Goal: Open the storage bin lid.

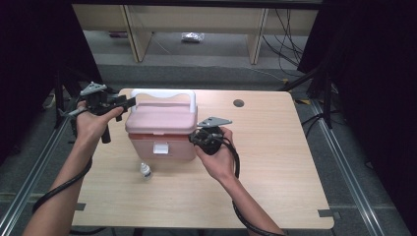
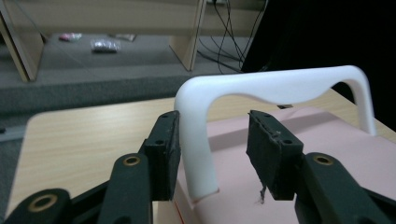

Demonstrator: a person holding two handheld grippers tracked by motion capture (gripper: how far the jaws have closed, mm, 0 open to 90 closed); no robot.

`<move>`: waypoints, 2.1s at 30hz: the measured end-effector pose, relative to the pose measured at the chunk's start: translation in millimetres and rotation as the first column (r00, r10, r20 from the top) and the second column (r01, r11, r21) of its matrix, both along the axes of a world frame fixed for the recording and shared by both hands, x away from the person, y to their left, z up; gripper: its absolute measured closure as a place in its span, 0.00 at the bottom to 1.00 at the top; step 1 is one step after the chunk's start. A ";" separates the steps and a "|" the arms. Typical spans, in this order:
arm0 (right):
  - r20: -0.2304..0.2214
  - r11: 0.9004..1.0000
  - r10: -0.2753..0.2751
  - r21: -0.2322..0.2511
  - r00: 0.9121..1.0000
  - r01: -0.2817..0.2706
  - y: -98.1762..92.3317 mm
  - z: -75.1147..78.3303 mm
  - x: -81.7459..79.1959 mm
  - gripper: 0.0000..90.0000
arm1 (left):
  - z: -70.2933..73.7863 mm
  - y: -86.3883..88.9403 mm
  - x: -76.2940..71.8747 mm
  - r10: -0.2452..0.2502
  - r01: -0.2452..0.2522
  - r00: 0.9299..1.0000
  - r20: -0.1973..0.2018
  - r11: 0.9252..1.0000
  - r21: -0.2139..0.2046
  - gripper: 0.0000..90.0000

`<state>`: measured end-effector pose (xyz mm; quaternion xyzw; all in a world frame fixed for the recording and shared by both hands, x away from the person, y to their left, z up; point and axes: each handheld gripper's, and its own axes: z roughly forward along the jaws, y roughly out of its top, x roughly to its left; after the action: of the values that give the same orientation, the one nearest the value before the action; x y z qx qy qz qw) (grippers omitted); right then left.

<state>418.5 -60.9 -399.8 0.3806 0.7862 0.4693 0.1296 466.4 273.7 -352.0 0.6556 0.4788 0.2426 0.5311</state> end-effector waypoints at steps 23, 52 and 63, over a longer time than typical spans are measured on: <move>0.030 1.000 -0.002 -0.009 1.000 0.002 1.9 9.5 2.5 1.00 | -37.3 -31.8 -93.0 -0.219 0.214 0.975 0.034 0.970 0.113 0.99; 0.063 1.000 -0.007 -0.014 0.998 0.008 -0.7 16.5 3.5 1.00 | -50.9 -39.0 -53.1 -0.106 0.108 0.994 -0.032 0.992 0.067 1.00; 0.051 1.000 0.025 -0.017 0.998 -0.024 9.3 14.0 -8.6 1.00 | -40.4 -40.5 -49.9 -0.106 0.107 0.994 -0.017 0.992 0.066 1.00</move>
<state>409.9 -51.6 -385.8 0.3577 0.7911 0.4739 0.1471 416.5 233.2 -392.5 0.6991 0.4385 0.2255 0.5178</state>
